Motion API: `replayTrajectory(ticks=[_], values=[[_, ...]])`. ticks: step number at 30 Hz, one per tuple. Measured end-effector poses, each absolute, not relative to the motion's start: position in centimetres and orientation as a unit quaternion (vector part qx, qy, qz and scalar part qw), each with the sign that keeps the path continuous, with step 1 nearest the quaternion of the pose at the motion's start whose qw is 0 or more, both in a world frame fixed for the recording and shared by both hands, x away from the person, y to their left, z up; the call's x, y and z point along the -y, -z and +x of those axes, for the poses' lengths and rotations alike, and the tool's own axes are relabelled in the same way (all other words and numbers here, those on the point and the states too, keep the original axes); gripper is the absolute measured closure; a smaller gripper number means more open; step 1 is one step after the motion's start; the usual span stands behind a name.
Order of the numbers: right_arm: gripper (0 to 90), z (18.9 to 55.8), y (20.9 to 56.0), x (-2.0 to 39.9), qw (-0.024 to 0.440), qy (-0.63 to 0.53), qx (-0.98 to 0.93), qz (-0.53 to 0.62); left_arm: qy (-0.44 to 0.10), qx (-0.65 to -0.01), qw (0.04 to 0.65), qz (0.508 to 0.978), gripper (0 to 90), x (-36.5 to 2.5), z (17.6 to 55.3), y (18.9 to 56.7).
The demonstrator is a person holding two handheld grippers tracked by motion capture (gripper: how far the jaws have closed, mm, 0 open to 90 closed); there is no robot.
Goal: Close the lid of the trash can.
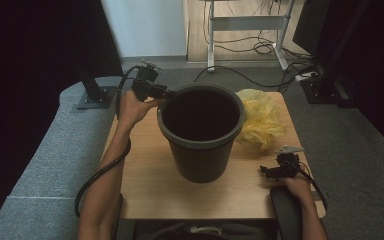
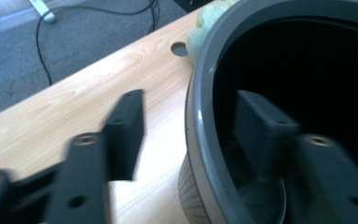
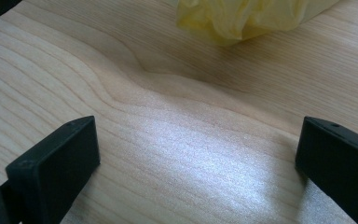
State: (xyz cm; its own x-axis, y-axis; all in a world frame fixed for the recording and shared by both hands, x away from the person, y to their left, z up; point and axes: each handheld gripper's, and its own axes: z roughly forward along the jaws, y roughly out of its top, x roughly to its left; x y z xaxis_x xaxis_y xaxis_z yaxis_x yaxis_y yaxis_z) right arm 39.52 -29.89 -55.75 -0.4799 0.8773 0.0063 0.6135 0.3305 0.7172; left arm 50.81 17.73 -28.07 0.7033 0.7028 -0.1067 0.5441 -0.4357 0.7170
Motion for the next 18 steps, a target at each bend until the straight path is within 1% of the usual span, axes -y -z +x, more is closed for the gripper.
replayTrajectory(ticks=[4,8,18], values=[[0.0,39.5,55.8,29.9,0.196,-0.336,-0.792,0.471,-0.123,-0.357,0.389,0.84,25.0,-18.5,50.4,27.8],[0.0,39.5,55.8,29.9,0.196,-0.336,-0.792,0.471,-0.136,-0.361,0.396,0.833,15.0,-19.4,50.1,27.4],[0.0,39.5,55.7,29.9,0.196,-0.336,-0.792,0.47,-0.154,-0.365,0.389,0.832,8.2,-21.3,49.5,27.4]])
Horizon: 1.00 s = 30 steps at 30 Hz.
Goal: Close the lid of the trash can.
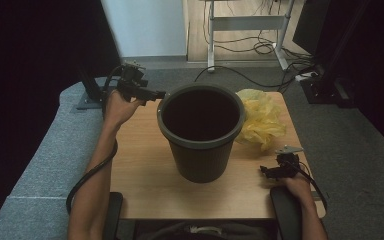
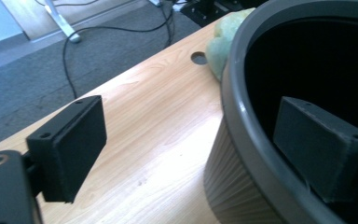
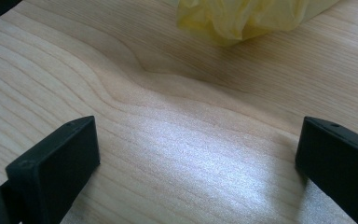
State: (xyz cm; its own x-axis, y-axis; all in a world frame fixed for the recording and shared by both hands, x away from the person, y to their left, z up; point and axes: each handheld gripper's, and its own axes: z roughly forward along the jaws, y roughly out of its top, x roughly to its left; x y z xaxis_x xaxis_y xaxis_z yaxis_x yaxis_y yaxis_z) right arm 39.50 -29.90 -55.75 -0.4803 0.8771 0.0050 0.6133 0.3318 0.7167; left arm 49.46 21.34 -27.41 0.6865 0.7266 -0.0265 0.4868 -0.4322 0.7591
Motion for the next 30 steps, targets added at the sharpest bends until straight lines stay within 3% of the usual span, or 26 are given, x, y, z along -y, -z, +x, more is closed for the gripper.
replayTrajectory(ticks=[6,30], values=[[0.0,39.5,55.7,29.9,0.196,-0.336,-0.792,0.47,-0.168,-0.368,0.379,0.833,0.0,-22.4,49.2,27.8],[0.0,39.5,55.7,29.9,0.197,-0.336,-0.792,0.47,-0.197,-0.387,0.397,0.808,0.0,-27.4,47.0,31.7]])
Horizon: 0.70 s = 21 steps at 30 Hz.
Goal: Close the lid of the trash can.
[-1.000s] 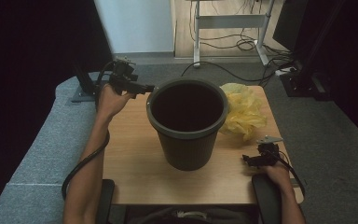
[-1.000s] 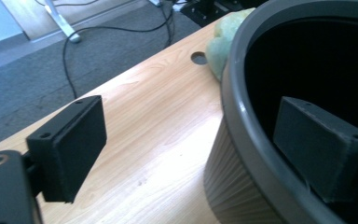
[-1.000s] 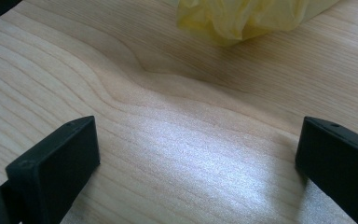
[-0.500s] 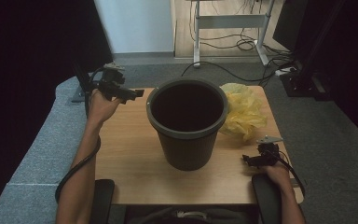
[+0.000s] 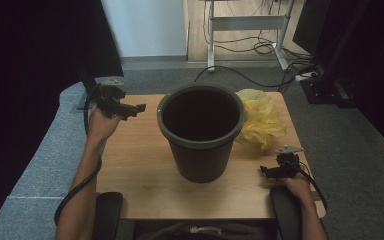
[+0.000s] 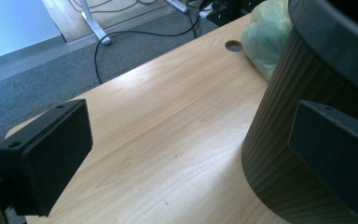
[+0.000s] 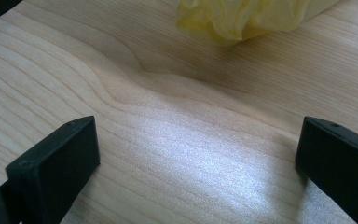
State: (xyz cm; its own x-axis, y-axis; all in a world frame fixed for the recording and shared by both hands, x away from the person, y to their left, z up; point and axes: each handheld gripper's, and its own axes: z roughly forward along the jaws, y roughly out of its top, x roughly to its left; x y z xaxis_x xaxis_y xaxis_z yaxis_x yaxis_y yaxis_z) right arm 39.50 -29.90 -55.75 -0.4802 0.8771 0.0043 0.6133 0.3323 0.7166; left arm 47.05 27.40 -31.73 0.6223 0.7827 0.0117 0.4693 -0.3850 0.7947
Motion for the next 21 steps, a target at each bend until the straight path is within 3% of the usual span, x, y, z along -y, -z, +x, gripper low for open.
replayTrajectory(ticks=[21], values=[[0.0,39.5,55.7,29.9,0.197,-0.336,-0.792,0.47,-0.184,-0.402,0.391,0.807,0.0,-29.9,46.2,36.7]])
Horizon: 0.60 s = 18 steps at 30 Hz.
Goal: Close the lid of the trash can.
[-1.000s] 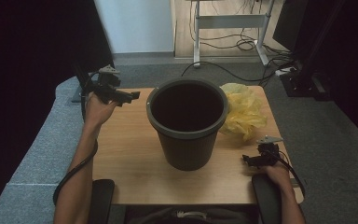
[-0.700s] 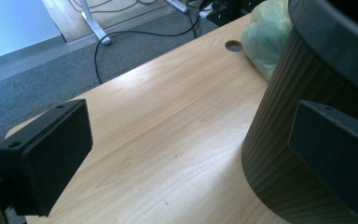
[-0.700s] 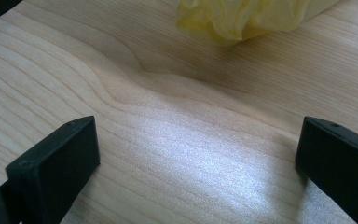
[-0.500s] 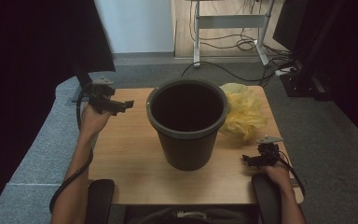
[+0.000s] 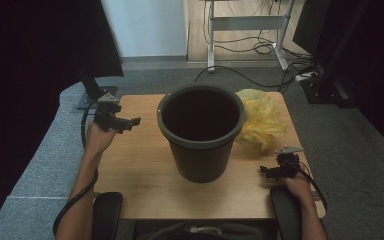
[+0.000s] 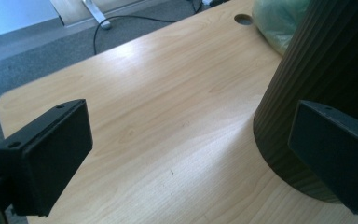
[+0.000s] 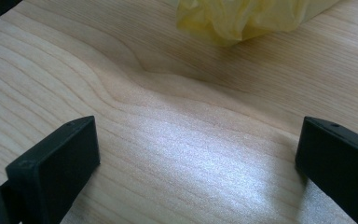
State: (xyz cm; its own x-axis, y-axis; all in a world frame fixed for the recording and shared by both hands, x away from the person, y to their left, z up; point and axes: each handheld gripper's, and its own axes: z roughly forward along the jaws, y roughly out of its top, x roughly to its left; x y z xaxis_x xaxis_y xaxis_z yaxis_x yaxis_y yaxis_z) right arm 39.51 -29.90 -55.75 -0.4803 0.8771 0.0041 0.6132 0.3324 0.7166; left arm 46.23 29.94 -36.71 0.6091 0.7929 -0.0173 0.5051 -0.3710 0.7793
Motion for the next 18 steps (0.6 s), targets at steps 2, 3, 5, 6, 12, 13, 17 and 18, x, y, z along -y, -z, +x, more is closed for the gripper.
replayTrajectory(ticks=[2,3,5,6,12,13,17,18], values=[[0.0,39.5,55.8,29.9,0.197,-0.336,-0.792,0.47,-0.184,-0.403,0.39,0.807,0.0,-30.2,46.2,37.3],[0.0,39.5,55.7,29.9,0.197,-0.336,-0.792,0.47,-0.183,-0.403,0.39,0.807,0.0,-30.4,46.2,37.5],[0.0,39.5,55.7,29.9,0.197,-0.336,-0.792,0.47,-0.182,-0.406,0.39,0.806,0.0,-30.6,46.1,38.0],[0.0,39.5,55.7,29.9,0.197,-0.335,-0.792,0.47,-0.182,-0.407,0.389,0.806,0.0,-30.8,46.1,38.2],[0.0,39.5,55.7,29.9,0.197,-0.335,-0.792,0.47,-0.176,-0.412,0.39,0.804,0.0,-31.3,45.9,39.8],[0.0,39.5,55.7,29.9,0.197,-0.335,-0.792,0.47,-0.175,-0.413,0.391,0.804,0.0,-31.3,45.9,40.0],[0.0,39.5,55.7,29.9,0.196,-0.335,-0.792,0.47,-0.17,-0.417,0.389,0.804,0.0,-31.5,45.9,40.8],[0.0,39.5,55.7,29.9,0.197,-0.336,-0.792,0.47,-0.169,-0.417,0.39,0.804,0.0,-31.5,45.9,41.1]])
